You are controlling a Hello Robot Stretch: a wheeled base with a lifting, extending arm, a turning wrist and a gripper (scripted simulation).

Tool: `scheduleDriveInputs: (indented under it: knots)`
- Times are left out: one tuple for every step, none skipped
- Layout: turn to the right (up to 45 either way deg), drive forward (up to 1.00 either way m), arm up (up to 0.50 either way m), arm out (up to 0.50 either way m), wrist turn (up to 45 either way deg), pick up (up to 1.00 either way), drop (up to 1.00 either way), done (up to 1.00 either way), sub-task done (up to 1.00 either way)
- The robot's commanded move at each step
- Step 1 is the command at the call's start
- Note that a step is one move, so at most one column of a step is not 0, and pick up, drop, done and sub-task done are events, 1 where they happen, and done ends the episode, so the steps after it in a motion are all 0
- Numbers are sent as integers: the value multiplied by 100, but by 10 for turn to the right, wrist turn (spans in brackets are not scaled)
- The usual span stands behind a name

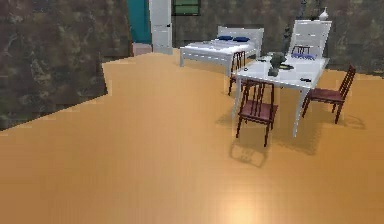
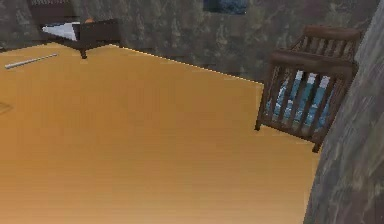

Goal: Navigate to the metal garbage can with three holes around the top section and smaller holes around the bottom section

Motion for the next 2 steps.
scheduleDriveInputs:
  knots:
    - [0, 40, 0, 0, 0, 0, 0, 0, 0]
    - [-450, 0, 0, 0, 0, 0, 0, 0, 0]
